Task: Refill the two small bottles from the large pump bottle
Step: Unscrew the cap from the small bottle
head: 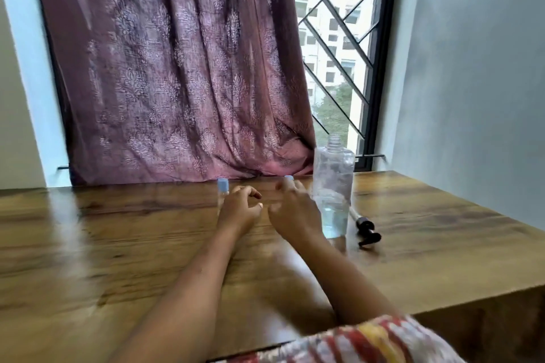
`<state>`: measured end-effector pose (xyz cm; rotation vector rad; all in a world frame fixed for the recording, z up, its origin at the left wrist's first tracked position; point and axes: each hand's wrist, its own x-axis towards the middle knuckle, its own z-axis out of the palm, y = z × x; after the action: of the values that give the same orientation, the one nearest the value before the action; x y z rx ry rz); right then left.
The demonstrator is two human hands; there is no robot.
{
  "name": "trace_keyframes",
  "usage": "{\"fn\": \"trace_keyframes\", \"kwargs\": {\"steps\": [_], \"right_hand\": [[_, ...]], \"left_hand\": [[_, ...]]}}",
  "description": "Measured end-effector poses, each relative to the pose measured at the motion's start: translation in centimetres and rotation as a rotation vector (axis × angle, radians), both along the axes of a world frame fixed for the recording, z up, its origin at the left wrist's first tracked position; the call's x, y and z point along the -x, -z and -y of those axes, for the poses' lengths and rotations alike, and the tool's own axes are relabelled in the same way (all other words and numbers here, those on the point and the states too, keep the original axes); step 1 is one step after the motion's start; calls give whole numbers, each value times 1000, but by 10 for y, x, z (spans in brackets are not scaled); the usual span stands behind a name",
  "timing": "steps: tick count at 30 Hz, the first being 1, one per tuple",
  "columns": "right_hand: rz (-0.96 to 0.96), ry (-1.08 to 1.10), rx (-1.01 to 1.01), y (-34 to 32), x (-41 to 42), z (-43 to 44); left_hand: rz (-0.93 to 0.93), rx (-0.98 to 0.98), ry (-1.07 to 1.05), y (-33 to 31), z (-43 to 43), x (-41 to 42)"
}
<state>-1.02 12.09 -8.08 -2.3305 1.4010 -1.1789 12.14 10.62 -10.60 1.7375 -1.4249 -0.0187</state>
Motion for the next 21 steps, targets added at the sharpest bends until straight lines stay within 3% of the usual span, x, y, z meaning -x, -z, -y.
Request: {"fn": "trace_keyframes", "kwargs": {"steps": [4, 7, 10, 15, 21], "right_hand": [[-120, 103, -5, -15, -31, 46], [-211, 189, -162, -13, -42, 74], [-216, 215, -148, -3, -39, 89], [-82, 106, -53, -2, -34, 96], [50, -158, -147, -5, -19, 85]], "left_hand": [[17, 9, 11, 1, -1, 0], [63, 11, 14, 2, 1, 0], [104, 4, -13, 4, 4, 0], [92, -61, 5, 4, 7, -1], [-169, -59, 110, 6, 5, 0]]}}
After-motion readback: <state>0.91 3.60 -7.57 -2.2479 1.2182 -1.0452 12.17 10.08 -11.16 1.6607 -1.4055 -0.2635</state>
